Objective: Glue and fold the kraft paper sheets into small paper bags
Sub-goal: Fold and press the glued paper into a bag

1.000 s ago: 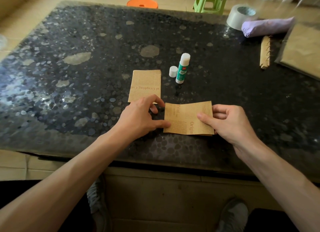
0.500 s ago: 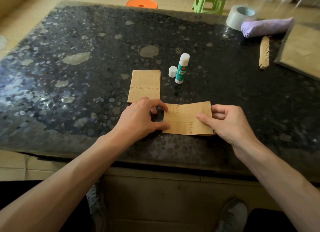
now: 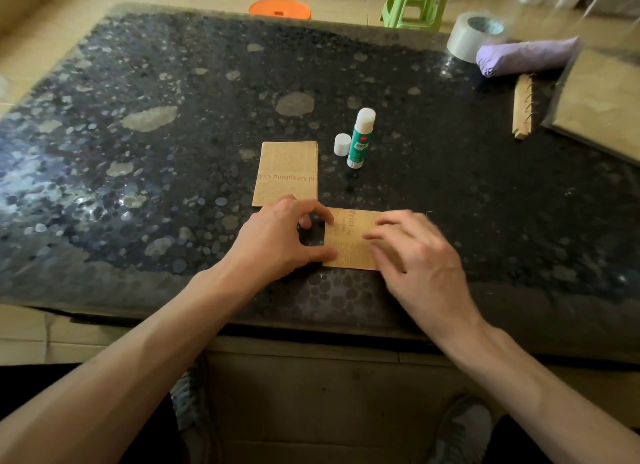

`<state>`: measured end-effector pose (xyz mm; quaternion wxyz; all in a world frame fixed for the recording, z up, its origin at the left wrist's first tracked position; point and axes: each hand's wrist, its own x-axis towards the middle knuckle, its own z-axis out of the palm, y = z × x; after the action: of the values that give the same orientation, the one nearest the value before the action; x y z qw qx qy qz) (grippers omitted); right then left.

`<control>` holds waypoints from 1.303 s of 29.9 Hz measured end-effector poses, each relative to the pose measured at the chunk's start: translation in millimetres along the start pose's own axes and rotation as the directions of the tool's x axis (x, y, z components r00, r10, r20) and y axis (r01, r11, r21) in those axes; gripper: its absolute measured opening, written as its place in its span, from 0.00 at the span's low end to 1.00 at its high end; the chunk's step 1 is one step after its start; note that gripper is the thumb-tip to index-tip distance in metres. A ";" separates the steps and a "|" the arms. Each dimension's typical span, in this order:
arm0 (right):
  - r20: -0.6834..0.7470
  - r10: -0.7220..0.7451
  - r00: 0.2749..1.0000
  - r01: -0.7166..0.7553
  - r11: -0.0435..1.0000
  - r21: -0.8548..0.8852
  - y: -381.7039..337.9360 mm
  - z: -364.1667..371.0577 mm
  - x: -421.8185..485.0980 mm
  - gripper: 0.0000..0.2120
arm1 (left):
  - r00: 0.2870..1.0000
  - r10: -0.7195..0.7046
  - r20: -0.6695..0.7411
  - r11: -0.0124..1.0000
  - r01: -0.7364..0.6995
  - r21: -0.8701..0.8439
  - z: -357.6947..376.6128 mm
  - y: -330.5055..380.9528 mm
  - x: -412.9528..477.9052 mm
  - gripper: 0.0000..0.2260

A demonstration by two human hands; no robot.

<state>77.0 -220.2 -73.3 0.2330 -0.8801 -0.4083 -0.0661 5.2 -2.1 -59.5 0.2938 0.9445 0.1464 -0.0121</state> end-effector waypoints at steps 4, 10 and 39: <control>0.083 -0.032 0.996 0.025 0.996 0.085 -8.5 14.1 -2.7 0.15 | 1.000 0.006 -0.012 1.000 -0.006 0.007 1.4 -0.1 -0.2 0.21; 0.201 -0.113 0.973 0.104 0.993 0.051 -12.9 27.0 6.7 0.22 | 0.996 0.074 -0.058 0.996 -0.072 0.044 6.3 -3.3 -3.5 0.23; 0.363 0.150 0.920 -0.074 0.974 -0.214 23.3 6.5 0.0 0.31 | 0.997 0.079 0.026 0.980 -0.082 0.181 3.8 -2.4 -2.8 0.31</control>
<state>93.9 -230.1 -87.3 0.0657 -0.9170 -0.3857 0.0774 2.1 -3.1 -63.7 0.2078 0.9724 0.1035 -0.0224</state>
